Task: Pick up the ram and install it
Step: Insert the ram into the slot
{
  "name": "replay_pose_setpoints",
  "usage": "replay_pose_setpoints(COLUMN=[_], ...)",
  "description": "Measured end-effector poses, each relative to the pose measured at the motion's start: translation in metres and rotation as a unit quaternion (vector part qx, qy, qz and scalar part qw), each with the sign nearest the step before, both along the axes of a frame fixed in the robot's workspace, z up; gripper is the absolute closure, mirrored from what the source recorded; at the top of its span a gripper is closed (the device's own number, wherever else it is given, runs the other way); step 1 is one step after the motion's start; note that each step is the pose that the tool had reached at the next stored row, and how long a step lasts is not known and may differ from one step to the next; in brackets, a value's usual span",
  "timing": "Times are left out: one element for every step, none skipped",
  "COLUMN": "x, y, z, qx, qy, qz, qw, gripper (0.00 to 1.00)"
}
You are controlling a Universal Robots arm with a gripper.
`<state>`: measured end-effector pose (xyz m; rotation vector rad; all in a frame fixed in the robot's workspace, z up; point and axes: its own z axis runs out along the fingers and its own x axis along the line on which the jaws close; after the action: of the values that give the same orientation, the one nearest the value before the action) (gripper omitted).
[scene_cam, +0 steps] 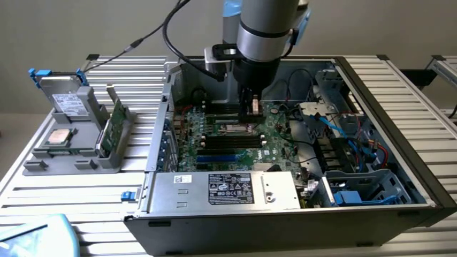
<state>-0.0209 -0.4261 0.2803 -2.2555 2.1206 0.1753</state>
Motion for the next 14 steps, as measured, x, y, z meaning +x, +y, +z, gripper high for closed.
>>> replay_pose_setpoints(x=[0.000, 0.000, 0.000, 0.000, 0.000, 0.000, 0.000, 0.000, 0.000, 0.000, 0.000, 0.000, 0.000, 0.000], y=[0.0000, 0.0000, 0.0000, 0.0000, 0.0000, 0.0000, 0.0000, 0.0000, 0.0000, 0.0000, 0.0000, 0.0000, 0.0000, 0.0000], z=[-0.0018, -0.0036, -0.0054, -0.0073, -0.0090, -0.0109, -0.0127, -0.0145, -0.0163, -0.0181, -0.0199, -0.0218, -0.0235, -0.0255], qx=[-0.0001, -0.0001, -0.0003, -0.0004, -0.0005, -0.0006, -0.0006, -0.0007, -0.0010, -0.0011, -0.0013, -0.0014, -0.0017, -0.0021], qy=[0.0000, 0.0000, 0.0000, 0.0000, 0.0000, 0.0000, 0.0000, 0.0000, 0.0000, 0.0000, 0.0000, 0.0000, 0.0000, 0.0000], qz=[0.000, 0.000, 0.000, 0.000, 0.000, 0.000, 0.000, 0.000, 0.000, 0.000, 0.000, 0.000, 0.000, 0.000], qw=[1.0000, 1.0000, 1.0000, 1.0000, 1.0000, 1.0000, 1.0000, 1.0000, 1.0000, 1.0000, 1.0000, 1.0000, 1.0000, 1.0000], gripper=[0.86, 0.86, 0.86, 0.86, 0.86, 0.86, 0.86, 0.86, 0.86, 0.86, 0.86, 0.86, 0.86, 0.86])
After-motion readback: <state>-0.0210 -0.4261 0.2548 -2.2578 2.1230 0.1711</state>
